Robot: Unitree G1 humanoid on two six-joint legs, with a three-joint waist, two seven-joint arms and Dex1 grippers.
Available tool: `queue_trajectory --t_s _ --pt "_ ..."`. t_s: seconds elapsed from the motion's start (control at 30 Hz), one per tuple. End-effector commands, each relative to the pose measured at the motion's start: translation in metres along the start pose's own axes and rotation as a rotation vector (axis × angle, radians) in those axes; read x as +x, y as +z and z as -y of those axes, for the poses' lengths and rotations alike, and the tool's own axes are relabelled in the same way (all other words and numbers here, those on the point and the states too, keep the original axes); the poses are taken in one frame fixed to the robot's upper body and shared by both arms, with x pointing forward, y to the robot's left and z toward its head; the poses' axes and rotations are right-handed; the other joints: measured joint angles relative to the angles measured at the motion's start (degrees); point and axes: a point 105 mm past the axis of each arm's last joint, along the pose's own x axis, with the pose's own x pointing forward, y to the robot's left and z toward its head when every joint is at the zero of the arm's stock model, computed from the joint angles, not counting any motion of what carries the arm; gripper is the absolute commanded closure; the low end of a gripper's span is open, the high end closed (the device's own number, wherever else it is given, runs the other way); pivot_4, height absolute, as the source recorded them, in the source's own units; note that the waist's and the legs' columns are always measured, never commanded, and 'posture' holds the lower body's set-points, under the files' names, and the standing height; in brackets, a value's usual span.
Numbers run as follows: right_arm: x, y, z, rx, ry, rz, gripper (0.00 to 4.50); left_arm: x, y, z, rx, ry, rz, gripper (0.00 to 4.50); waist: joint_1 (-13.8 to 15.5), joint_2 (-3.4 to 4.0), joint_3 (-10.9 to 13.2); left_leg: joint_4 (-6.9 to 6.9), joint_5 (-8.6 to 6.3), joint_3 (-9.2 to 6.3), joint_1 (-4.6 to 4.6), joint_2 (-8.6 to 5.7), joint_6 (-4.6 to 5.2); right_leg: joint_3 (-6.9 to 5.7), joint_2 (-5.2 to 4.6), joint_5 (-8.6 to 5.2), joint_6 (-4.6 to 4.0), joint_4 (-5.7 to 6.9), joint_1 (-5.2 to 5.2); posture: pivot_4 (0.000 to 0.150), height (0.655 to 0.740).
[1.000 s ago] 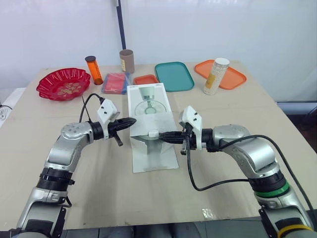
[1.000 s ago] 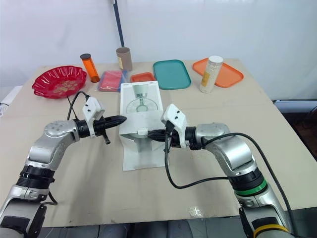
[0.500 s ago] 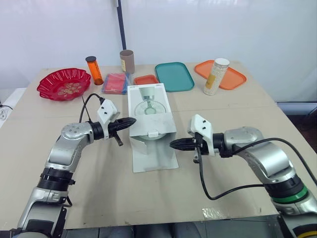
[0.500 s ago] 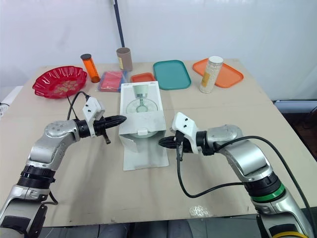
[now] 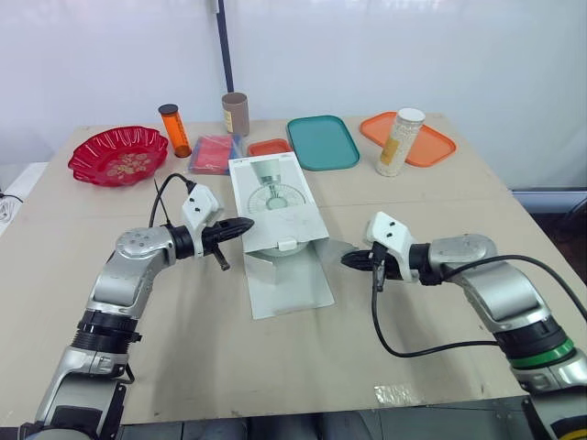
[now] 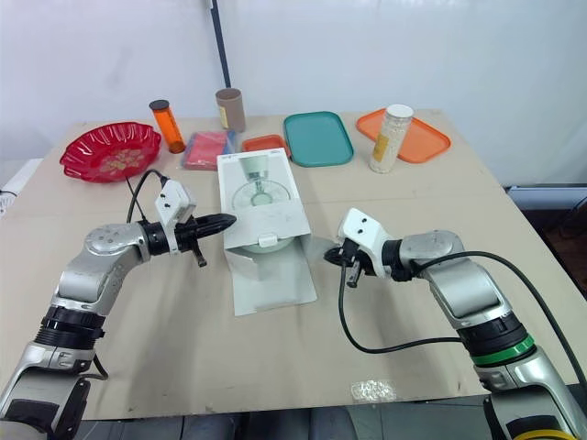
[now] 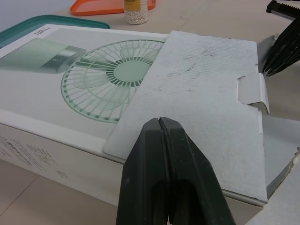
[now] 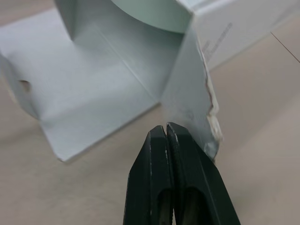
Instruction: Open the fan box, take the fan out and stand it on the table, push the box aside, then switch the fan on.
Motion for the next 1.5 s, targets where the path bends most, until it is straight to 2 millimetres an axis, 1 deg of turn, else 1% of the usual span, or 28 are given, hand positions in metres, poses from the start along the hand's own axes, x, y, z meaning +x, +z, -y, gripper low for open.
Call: queue_trajectory --t_s 0.03,0.17,0.3,0.37,0.47,0.57,0.8,0.93,1.13,1.23,1.37,1.43,1.5 --pt "0.0 0.01 0.013 -0.026 -0.059 0.028 4.44 -0.001 -0.003 0.002 0.001 0.001 -0.008 4.5 0.0 0.0 0.0 0.0 0.0 0.0 0.0 0.0 0.0 0.0 0.0 0.0 0.0 0.0 0.0 0.15 0.7384" --pt "0.007 0.013 0.024 -0.001 -0.115 0.043 4.44 -0.004 -0.003 0.002 0.001 0.004 -0.009 4.5 0.0 0.0 0.0 0.0 0.0 -0.01 0.01 0.0 0.0 0.0 0.01 0.0 0.0 0.01 0.0 0.15 0.7384" --pt "0.02 0.023 0.028 0.016 -0.139 0.083 4.44 -0.006 -0.007 0.001 -0.001 0.014 -0.019 4.5 -0.1 0.0 0.0 0.0 0.02 0.0 0.01 0.0 -0.04 0.01 0.01 0.0 -0.01 0.01 -0.01 0.15 0.7384" --pt "0.025 0.03 0.026 0.016 -0.13 0.111 4.44 -0.007 -0.007 0.001 -0.002 0.016 -0.021 4.5 -0.1 0.0 0.0 -0.03 0.03 -0.01 0.01 0.0 -0.04 0.01 0.01 0.0 -0.01 0.01 -0.02 0.15 0.7384" --pt "0.03 0.043 0.015 0.02 -0.076 0.165 4.44 -0.01 -0.01 0.0 -0.008 0.03 -0.029 4.5 -0.1 0.0 0.0 -0.03 0.03 -0.01 0.01 0.0 -0.05 0.01 0.01 0.0 -0.01 0.0 -0.02 0.15 0.7384" --pt "0.033 0.049 0.004 0.025 -0.026 0.196 4.44 -0.014 -0.012 -0.002 -0.009 0.043 -0.037 4.5 -0.1 0.01 0.0 -0.03 0.03 -0.01 0.01 0.0 -0.05 0.01 0.01 0.0 -0.01 0.01 -0.03 0.15 0.7384" --pt "0.034 0.045 -0.013 0.003 0.05 0.188 4.44 -0.017 -0.013 -0.003 -0.003 0.05 -0.044 4.5 -0.2 0.02 0.0 -0.03 0.0 -0.01 0.03 0.01 -0.01 0.01 0.02 0.01 -0.01 0.02 -0.02 0.15 0.7384" --pt "0.033 0.046 -0.015 0.001 0.059 0.193 4.44 -0.017 -0.013 -0.003 -0.002 0.049 -0.046 4.5 -0.2 0.02 0.0 -0.03 0.0 0.0 0.04 0.01 0.0 0.01 0.02 0.01 -0.01 0.03 -0.02 0.15 0.7384" --pt "0.036 0.047 -0.013 0.01 0.039 0.194 4.44 -0.016 -0.014 -0.002 -0.003 0.044 -0.047 4.5 -0.2 0.02 0.0 -0.03 0.0 0.0 0.05 0.01 0.0 0.01 0.02 0.01 -0.02 0.03 -0.02 0.15 0.7384" --pt "0.034 0.043 -0.014 0.009 0.039 0.183 4.44 -0.016 -0.014 -0.002 -0.003 0.042 -0.049 4.5 -0.2 0.02 0.0 -0.03 0.0 0.0 0.05 0.01 0.0 0.01 0.02 0.01 -0.02 0.03 -0.02 0.15 0.7384" --pt "0.025 0.031 -0.009 0.009 0.027 0.144 4.44 -0.016 -0.016 -0.001 -0.003 0.04 -0.056 4.5 -0.1 0.02 0.0 -0.03 0.0 0.0 0.05 0.01 0.0 0.01 0.02 0.01 -0.02 0.03 -0.01 0.15 0.7384" --pt "0.017 0.03 -0.009 0.005 0.04 0.141 4.44 -0.016 -0.016 -0.001 -0.004 0.039 -0.057 4.5 -0.1 0.02 0.0 -0.03 0.0 0.0 0.04 0.01 0.0 0.01 0.01 0.01 -0.02 0.02 -0.01 0.15 0.7384" --pt "0.007 0.031 -0.014 -0.012 0.08 0.148 4.44 -0.015 -0.017 -0.001 -0.005 0.038 -0.059 4.5 0.0 0.02 0.0 -0.03 -0.03 0.0 0.04 0.01 0.06 0.01 0.02 0.01 -0.02 0.02 0.0 0.15 0.7384"
